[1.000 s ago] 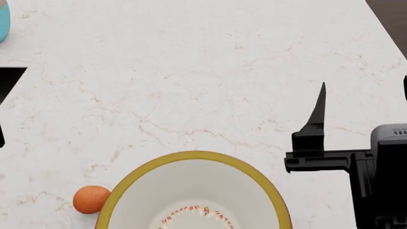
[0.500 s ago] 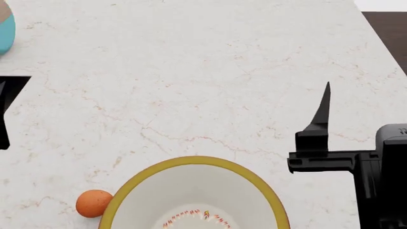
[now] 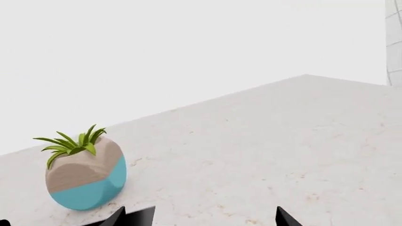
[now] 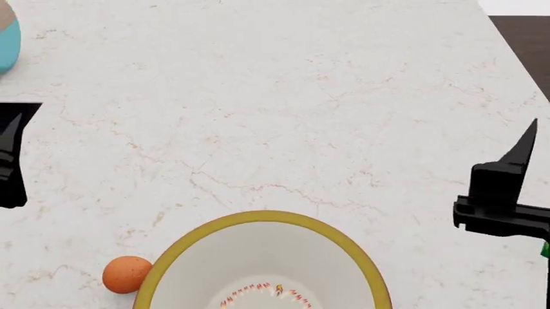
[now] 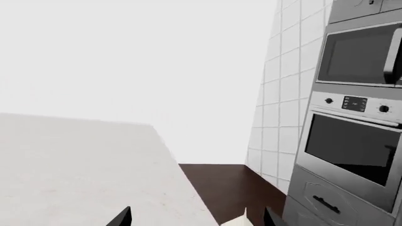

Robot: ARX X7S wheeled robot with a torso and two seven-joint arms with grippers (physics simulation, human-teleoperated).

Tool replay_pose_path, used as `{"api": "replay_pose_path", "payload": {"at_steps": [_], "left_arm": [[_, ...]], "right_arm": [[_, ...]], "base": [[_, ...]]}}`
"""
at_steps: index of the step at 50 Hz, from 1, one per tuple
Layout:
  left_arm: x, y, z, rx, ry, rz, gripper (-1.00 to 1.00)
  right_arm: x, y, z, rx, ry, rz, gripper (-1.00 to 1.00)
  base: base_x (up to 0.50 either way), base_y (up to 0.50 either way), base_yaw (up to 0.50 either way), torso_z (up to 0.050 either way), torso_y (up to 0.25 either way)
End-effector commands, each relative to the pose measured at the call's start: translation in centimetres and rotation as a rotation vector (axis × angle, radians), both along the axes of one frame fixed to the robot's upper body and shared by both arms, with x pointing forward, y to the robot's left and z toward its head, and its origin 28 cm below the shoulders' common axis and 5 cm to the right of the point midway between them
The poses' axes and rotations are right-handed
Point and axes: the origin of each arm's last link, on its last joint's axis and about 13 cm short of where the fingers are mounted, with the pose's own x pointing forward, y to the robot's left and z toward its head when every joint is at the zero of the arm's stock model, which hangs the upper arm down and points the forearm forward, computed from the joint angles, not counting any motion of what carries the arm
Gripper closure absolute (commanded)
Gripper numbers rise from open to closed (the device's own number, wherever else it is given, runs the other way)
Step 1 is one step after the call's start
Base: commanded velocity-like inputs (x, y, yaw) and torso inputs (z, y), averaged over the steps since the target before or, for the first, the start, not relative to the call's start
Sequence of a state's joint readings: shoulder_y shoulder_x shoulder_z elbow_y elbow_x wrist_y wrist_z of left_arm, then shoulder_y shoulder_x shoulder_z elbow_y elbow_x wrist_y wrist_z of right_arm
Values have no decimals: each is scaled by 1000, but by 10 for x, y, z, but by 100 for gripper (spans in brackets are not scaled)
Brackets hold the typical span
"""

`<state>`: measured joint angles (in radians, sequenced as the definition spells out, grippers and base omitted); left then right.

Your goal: Place the eggs and milk next to the bowl.

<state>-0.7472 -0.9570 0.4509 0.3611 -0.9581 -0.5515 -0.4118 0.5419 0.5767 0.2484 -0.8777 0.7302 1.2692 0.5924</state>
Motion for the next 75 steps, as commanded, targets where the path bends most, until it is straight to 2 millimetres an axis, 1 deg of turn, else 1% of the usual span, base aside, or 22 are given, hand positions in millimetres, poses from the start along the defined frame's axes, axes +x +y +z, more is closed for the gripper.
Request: {"api": "replay_pose_path", "payload": {"at_steps": [1,2,5,7,12,18,29,34,38,43,59,75], "left_arm": [[2,2,9,-34,-71,19,-100],[3,4,7,-25,-71,18,-100],[6,10,2,-22,-72,20,-100],[9,16,-1,-26,-72,27,-100],[12,20,-5,-23,-70,34,-100],[12,18,-9,-19,-63,28,-100],[12,13,-12,-7,-58,13,-100],[9,13,-11,-5,-59,15,-100],[7,14,-14,-7,-53,15,-100],[8,15,-15,-5,-50,14,-100],[8,19,-19,-2,-47,20,-100],[10,18,-25,-6,-43,18,-100]], "right_arm": [[-8,-4,0,52,27,-127,-100],[-7,-4,-1,47,56,-160,-100],[-8,-5,-2,62,59,-170,-100],[-8,-5,-4,48,68,-208,-100],[-8,-5,-8,64,78,-212,-100],[-3,-6,-16,79,102,-192,-100],[18,-16,-30,95,135,-172,-100],[26,-17,-30,96,142,-182,-100],[32,-19,-30,93,155,-193,-100],[38,-21,-32,90,166,-210,-100],[57,-30,-45,112,206,-248,-100],[74,-36,-48,143,239,-256,-100]], "base": [[0,0,0,0,0],[0,0,0,0,0],[0,0,0,0,0],[0,0,0,0,0],[0,0,0,0,0],[0,0,0,0,0],[0,0,0,0,0],[0,0,0,0,0],[0,0,0,0,0],[0,0,0,0,0],[0,0,0,0,0],[0,0,0,0,0]]}}
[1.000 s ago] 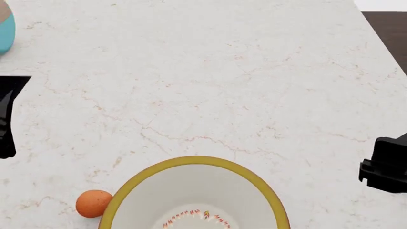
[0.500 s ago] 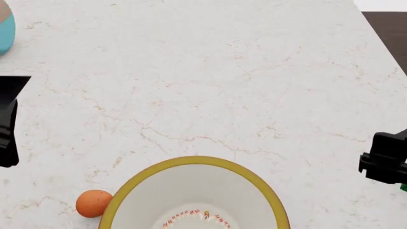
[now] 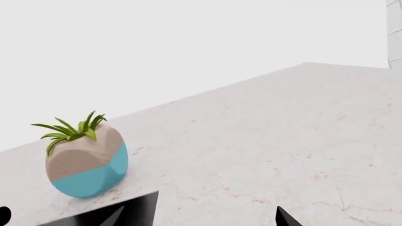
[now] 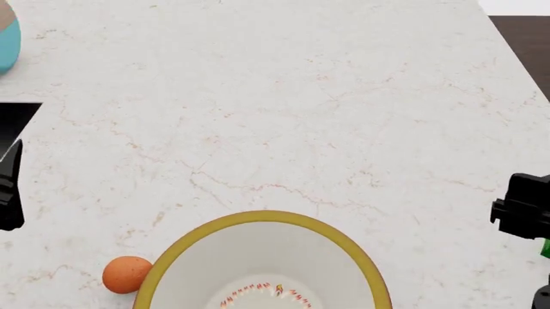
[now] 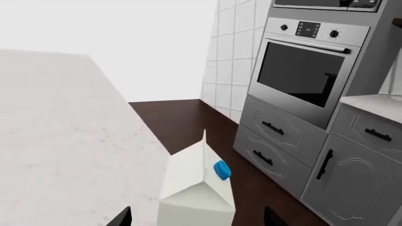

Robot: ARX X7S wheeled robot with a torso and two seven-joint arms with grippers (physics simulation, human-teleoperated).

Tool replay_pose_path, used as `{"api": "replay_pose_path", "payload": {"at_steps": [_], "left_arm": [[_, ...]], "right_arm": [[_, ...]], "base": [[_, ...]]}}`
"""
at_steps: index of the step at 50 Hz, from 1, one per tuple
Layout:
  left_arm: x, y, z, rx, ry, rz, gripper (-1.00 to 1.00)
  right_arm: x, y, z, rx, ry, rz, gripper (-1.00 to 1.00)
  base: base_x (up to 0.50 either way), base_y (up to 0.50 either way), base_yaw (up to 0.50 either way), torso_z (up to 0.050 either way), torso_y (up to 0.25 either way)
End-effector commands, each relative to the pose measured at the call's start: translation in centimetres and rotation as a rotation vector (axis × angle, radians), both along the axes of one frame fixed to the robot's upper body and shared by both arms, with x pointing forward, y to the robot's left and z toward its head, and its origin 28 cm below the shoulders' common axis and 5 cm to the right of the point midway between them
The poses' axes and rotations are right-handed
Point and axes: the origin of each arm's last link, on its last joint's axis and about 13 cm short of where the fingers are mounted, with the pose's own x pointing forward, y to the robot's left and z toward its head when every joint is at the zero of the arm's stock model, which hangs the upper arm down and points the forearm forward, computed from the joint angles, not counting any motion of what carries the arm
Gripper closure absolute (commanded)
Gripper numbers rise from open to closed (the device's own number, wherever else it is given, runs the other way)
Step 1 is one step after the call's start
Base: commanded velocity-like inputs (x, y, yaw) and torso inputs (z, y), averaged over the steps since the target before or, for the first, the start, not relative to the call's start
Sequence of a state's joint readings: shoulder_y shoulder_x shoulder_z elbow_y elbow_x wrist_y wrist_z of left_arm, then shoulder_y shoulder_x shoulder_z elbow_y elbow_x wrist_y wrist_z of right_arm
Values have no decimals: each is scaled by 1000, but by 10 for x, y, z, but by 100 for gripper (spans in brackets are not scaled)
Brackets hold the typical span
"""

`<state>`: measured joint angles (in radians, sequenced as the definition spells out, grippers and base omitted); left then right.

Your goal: Place the eggs and milk next to the bowl.

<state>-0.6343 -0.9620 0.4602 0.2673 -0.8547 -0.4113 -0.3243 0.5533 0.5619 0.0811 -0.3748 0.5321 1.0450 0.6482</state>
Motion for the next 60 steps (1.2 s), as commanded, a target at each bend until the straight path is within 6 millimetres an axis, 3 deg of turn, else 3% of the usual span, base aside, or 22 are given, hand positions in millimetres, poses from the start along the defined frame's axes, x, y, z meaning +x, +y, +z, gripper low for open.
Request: {"api": "replay_pose_path", "payload": {"at_steps": [1,32,50,51,60], "left_arm": [[6,2,4,-30,-61,17,-100],[11,-1,11,2,-61,13,-100],[12,0,7,7,-51,15,-100],[12,-1,6,8,-51,13,-100],[13,-1,5,6,-50,9,-100]], "right_arm": [[13,-5,-3,40,12,-6,-100],[50,-23,-28,111,83,-50,-100],[58,-24,-33,123,86,-40,-100],[58,-24,-32,115,87,-42,100],[55,-23,-28,93,87,-30,100]], "base": [[0,0,0,0,0],[0,0,0,0,0],[0,0,0,0,0],[0,0,0,0,0],[0,0,0,0,0]]}}
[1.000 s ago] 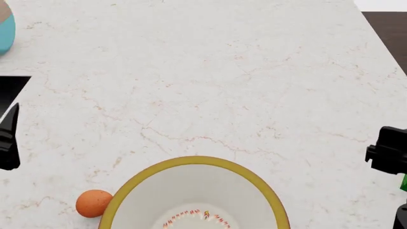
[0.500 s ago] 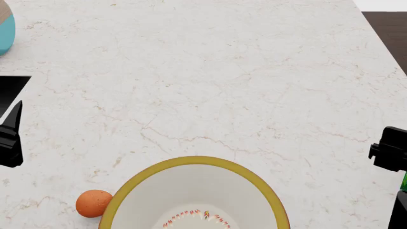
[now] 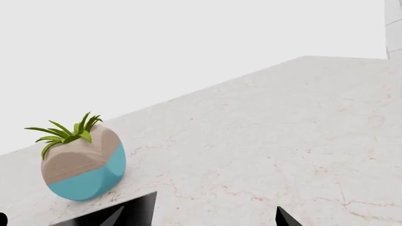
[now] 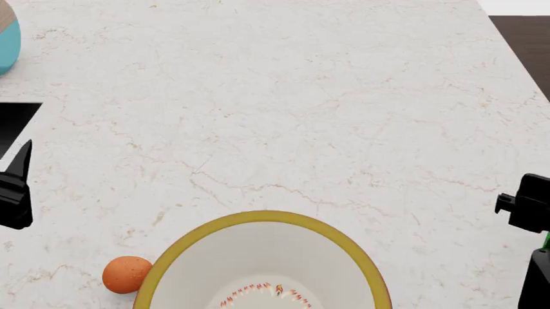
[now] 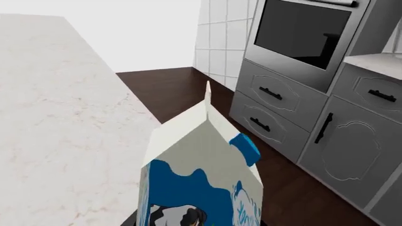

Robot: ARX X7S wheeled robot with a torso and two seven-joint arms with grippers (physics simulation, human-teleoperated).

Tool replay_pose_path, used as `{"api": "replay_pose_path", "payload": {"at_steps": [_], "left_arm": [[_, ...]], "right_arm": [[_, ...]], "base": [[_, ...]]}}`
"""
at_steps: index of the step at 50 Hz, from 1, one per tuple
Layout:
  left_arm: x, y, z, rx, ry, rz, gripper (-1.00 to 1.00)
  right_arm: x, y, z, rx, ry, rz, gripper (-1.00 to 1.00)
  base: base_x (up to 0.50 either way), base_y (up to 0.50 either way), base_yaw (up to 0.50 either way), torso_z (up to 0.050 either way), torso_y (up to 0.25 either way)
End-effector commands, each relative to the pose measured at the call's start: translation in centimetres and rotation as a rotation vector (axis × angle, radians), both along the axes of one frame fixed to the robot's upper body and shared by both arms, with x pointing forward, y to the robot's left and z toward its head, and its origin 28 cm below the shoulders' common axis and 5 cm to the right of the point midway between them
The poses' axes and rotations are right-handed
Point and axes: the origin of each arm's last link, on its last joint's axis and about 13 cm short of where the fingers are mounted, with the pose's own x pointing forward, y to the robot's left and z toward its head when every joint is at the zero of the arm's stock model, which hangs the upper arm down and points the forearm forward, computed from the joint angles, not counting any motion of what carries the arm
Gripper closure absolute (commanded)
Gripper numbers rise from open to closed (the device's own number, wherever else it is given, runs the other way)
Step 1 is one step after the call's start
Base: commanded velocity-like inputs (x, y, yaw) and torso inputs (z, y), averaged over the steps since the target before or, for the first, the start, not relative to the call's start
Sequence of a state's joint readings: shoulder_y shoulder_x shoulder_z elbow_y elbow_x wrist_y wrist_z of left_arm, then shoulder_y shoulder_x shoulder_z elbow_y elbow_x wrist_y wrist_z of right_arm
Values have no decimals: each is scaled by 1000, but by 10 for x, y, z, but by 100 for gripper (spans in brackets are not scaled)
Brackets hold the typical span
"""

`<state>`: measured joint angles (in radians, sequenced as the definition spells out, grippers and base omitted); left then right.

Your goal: Place the eggs and milk next to the bowl.

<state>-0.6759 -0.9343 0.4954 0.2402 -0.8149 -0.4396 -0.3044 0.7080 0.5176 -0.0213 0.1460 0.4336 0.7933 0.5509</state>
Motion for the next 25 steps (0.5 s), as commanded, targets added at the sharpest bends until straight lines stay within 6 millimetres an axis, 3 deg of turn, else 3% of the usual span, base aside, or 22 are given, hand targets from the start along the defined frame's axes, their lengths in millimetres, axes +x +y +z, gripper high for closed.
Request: {"api": "replay_pose_path", "payload": {"at_steps": [1,5,12,25], "left_arm": [[6,2,6,-27,-65,16,-100],[6,2,6,-26,-66,14,-100],[4,1,7,-22,-67,9,-100],[8,-3,6,-22,-68,-3,-100]], "right_arm": [[-1,2,5,-2,-14,35,100],[-6,4,11,-19,-62,87,100],[-27,17,22,-48,-203,361,100],[-53,17,34,-65,-205,449,100]], "base": [[0,0,0,0,0],[0,0,0,0,0],[0,0,0,0,0],[0,0,0,0,0]]}}
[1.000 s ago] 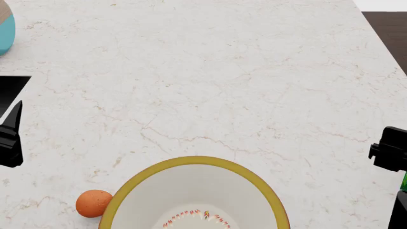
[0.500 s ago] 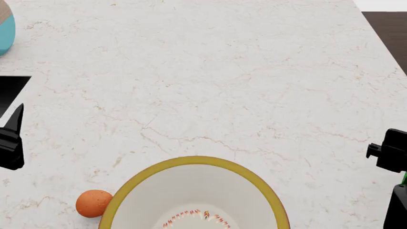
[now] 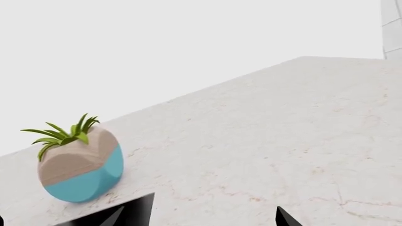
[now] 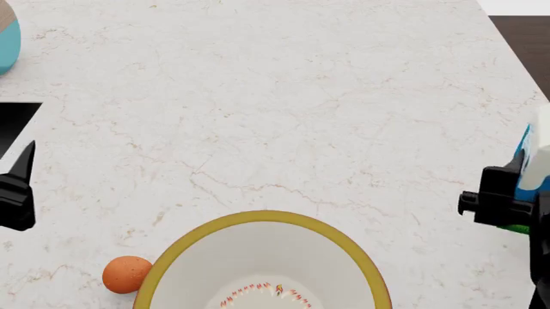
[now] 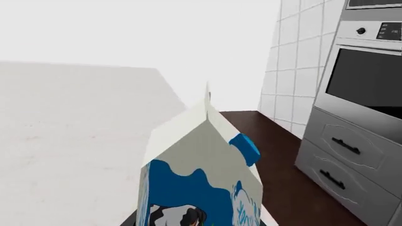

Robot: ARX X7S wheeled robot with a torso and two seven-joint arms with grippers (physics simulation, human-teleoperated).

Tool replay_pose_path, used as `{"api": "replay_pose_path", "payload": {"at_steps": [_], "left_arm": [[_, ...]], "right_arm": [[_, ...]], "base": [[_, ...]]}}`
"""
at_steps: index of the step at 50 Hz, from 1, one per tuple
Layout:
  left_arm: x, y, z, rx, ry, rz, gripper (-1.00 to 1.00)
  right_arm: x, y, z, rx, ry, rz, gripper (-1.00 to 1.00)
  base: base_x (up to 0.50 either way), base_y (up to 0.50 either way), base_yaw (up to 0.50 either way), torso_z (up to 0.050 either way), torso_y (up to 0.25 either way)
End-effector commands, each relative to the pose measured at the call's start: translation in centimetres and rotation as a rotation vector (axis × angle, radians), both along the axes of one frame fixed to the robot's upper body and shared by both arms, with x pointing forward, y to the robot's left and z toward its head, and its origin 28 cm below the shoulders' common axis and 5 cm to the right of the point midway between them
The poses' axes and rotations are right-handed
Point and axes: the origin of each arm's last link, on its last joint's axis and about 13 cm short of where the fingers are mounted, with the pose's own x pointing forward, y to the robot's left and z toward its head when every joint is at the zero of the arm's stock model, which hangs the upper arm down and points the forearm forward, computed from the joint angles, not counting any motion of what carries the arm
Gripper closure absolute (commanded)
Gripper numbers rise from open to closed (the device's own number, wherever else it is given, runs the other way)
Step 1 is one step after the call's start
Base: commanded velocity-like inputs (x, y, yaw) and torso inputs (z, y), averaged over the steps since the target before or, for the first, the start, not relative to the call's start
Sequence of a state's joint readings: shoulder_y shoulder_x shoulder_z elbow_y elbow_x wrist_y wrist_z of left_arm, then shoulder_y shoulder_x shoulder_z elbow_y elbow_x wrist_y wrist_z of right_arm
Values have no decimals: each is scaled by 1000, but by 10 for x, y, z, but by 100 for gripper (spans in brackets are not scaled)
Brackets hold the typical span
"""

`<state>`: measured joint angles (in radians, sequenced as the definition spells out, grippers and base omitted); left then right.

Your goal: Place the eggs and milk next to the bowl.

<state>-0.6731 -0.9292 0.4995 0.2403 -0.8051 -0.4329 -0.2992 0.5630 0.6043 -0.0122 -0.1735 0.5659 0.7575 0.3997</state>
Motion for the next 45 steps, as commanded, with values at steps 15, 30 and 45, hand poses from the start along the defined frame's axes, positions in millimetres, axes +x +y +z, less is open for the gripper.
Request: {"api": "replay_pose_path", "payload": {"at_steps": [15,30,45], "left_arm": [[10,-6,7,-20,-59,-9,-100],[13,-6,3,-20,-57,-12,-100],[14,-8,5,-15,-59,-14,-100]], "right_arm": [[-44,2,22,-55,-28,301,100],[-62,6,24,-68,4,398,100],[-74,12,18,-88,30,507,100]], "base": [[0,0,0,0,0],[0,0,0,0,0],[0,0,0,0,0]]}}
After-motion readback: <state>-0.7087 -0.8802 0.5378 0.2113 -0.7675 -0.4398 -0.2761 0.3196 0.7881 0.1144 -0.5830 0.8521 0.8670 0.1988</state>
